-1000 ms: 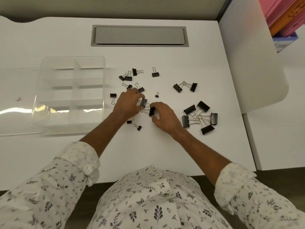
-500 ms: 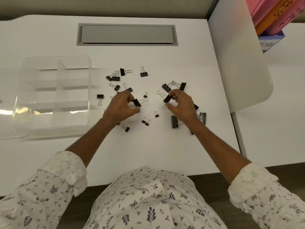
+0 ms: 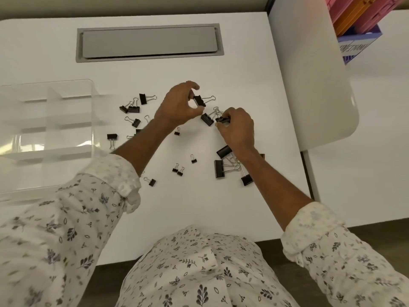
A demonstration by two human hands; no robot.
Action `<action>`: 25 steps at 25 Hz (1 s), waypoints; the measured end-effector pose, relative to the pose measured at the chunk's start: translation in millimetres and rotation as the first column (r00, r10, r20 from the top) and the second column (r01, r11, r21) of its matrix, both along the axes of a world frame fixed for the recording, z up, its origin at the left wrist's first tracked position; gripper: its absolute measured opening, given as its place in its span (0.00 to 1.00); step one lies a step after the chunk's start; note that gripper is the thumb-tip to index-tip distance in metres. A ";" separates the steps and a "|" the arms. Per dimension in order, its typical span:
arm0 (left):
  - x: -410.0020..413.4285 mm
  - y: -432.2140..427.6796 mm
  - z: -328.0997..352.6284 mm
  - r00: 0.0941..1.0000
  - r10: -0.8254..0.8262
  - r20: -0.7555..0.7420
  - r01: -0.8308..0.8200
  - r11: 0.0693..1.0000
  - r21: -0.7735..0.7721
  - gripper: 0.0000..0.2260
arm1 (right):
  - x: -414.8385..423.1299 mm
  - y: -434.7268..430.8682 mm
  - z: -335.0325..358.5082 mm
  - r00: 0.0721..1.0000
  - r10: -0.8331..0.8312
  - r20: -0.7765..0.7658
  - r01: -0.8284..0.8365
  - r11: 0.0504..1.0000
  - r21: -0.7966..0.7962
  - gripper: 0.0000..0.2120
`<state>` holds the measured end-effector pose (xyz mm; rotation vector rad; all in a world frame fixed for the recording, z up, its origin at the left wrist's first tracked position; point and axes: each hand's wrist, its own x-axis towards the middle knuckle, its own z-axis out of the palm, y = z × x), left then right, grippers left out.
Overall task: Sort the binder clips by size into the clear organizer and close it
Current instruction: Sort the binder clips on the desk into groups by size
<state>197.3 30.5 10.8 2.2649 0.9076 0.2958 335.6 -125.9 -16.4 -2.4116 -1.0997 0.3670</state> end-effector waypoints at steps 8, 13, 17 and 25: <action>37.8 40.5 -21.1 0.921 -0.328 -0.212 0.347 0.936 0.059 0.21 | 4.6 -4.3 -5.2 0.959 0.031 0.281 0.001 0.994 -0.113 0.12; 43.1 44.4 -26.9 0.889 -0.392 -0.236 0.411 0.911 0.034 0.20 | 10.1 -2.8 -6.2 0.969 0.053 0.241 -0.031 0.995 -0.094 0.12; 39.8 39.4 -31.5 0.905 -0.355 -0.236 0.371 0.928 0.026 0.25 | 12.1 -5.6 -5.6 0.971 0.067 0.228 -0.050 0.996 -0.078 0.13; 0.3 16.3 -32.9 0.953 -0.256 -0.164 0.273 0.958 0.085 0.21 | 2.8 -16.4 -3.8 0.965 0.149 0.217 -0.129 0.986 -0.102 0.16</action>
